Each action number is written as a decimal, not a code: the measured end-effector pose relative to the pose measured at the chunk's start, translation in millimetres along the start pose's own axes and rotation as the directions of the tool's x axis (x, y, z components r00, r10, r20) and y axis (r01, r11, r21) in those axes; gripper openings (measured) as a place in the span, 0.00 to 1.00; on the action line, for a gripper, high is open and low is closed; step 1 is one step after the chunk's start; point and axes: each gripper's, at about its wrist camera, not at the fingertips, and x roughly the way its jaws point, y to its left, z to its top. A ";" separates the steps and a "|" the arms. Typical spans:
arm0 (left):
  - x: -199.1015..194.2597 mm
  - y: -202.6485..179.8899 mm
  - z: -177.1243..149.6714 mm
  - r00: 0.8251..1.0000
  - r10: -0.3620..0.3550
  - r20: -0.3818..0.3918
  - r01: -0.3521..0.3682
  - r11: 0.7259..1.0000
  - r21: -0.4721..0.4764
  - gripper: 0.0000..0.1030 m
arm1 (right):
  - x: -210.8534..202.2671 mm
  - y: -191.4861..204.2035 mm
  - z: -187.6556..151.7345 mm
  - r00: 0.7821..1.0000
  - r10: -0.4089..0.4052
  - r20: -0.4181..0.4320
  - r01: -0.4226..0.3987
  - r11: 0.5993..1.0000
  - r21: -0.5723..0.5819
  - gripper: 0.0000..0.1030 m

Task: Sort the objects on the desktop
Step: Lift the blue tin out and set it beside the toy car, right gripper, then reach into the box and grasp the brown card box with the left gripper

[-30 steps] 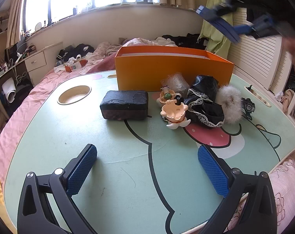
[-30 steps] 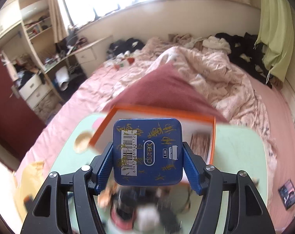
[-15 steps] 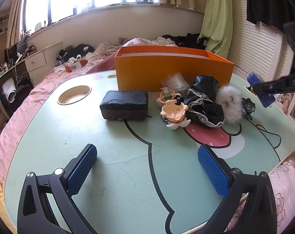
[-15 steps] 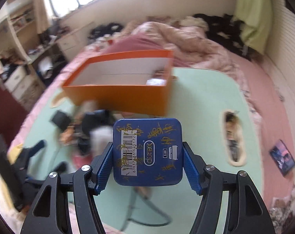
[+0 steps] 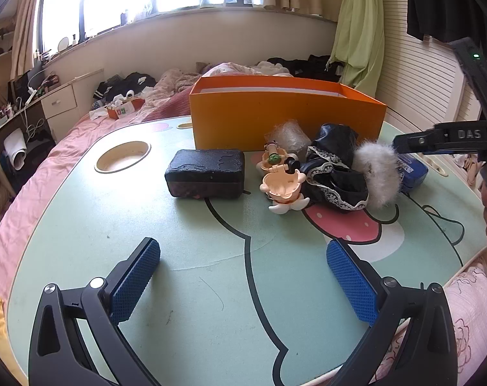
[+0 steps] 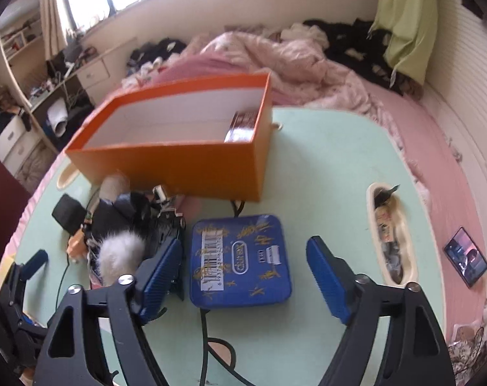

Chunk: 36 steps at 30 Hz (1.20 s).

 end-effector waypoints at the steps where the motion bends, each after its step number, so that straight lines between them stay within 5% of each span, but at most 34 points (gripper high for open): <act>1: 0.0 -0.1 0.0 1.000 0.000 0.000 0.000 1.000 0.000 1.00 | -3.9 0.0 -2.4 1.000 0.007 0.004 -0.007 1.000 -0.007 0.81; 10: -0.2 0.0 0.0 1.000 0.000 0.000 0.000 1.000 0.000 1.00 | -14.3 11.5 -58.3 0.993 -0.113 0.029 0.114 0.992 -0.059 0.83; 16: -1.3 -1.8 -0.1 1.000 0.003 -0.001 -0.003 1.000 -0.001 1.00 | -5.6 29.7 -69.8 0.997 -0.062 0.036 0.066 0.990 -0.124 1.00; 36: -2.4 -2.3 -0.3 1.000 0.004 0.000 -0.004 1.000 0.000 1.00 | -3.2 30.9 -69.5 0.998 -0.033 0.058 0.040 0.991 -0.124 1.00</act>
